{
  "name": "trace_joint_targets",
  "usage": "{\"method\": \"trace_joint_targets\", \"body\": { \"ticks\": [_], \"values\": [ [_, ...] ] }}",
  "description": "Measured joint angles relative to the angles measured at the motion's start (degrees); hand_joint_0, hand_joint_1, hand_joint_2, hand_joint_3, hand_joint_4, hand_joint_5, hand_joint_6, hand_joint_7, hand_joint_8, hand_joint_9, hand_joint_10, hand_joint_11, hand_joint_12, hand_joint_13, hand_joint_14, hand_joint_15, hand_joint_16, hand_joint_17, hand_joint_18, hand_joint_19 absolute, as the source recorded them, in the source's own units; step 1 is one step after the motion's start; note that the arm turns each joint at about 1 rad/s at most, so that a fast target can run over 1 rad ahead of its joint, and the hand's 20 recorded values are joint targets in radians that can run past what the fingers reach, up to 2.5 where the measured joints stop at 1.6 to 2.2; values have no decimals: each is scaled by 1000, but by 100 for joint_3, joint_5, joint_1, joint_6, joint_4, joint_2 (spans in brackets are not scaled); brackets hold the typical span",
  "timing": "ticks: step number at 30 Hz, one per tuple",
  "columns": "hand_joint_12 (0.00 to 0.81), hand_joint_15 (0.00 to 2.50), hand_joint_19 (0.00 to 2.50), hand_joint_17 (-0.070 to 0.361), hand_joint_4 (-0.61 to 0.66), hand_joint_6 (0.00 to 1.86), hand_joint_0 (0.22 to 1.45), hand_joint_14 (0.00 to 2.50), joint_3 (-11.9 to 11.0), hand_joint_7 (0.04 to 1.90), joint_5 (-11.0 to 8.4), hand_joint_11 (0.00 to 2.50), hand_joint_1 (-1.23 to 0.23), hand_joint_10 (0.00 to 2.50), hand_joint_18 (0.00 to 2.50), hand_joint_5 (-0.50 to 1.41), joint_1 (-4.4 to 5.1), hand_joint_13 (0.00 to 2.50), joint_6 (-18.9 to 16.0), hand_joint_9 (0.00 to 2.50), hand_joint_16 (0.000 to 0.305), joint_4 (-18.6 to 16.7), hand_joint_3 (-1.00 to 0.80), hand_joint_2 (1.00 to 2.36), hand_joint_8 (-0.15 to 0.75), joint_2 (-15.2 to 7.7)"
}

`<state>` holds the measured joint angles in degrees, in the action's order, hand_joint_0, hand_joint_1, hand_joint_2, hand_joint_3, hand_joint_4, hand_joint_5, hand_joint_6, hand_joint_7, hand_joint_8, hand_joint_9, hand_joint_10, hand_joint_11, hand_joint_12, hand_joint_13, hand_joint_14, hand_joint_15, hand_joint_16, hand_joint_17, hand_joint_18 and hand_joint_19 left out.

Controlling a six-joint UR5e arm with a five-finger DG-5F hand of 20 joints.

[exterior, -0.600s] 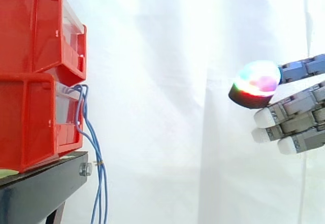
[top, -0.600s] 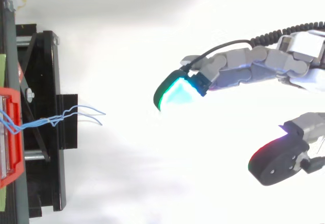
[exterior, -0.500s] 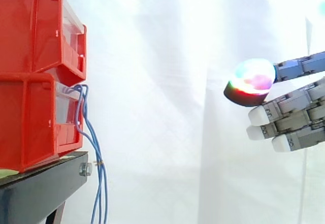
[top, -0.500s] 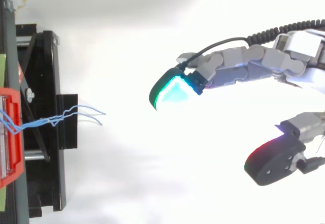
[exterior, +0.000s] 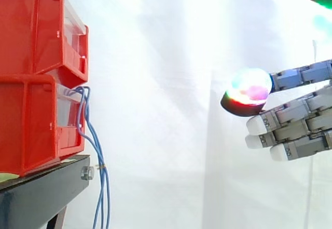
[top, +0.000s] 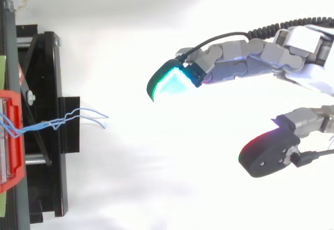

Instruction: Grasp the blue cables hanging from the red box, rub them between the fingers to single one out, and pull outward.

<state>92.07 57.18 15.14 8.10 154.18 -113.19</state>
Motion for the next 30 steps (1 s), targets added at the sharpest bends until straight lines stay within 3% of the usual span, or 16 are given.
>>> {"method": "trace_joint_targets", "body": {
  "ticks": [9,15,21,30],
  "values": [
    [280,49,0,69,264,501,497,2,-5,677,-310,50,-618,0,234,-212,54,364,147,539,31,-138,-482,1001,320,-70],
    [282,55,0,69,268,501,497,0,-115,677,-452,60,-616,1,235,-211,65,370,217,549,31,-236,-479,1001,323,-233],
    [285,59,0,69,274,501,497,2,-539,681,-437,85,-615,1,242,-209,10,378,111,551,31,-144,-479,1002,326,-617],
    [343,165,30,83,279,502,501,6,-1544,702,-301,176,-618,4,357,-202,-141,491,-171,581,37,160,-484,1001,328,-1519]
  ]
}}
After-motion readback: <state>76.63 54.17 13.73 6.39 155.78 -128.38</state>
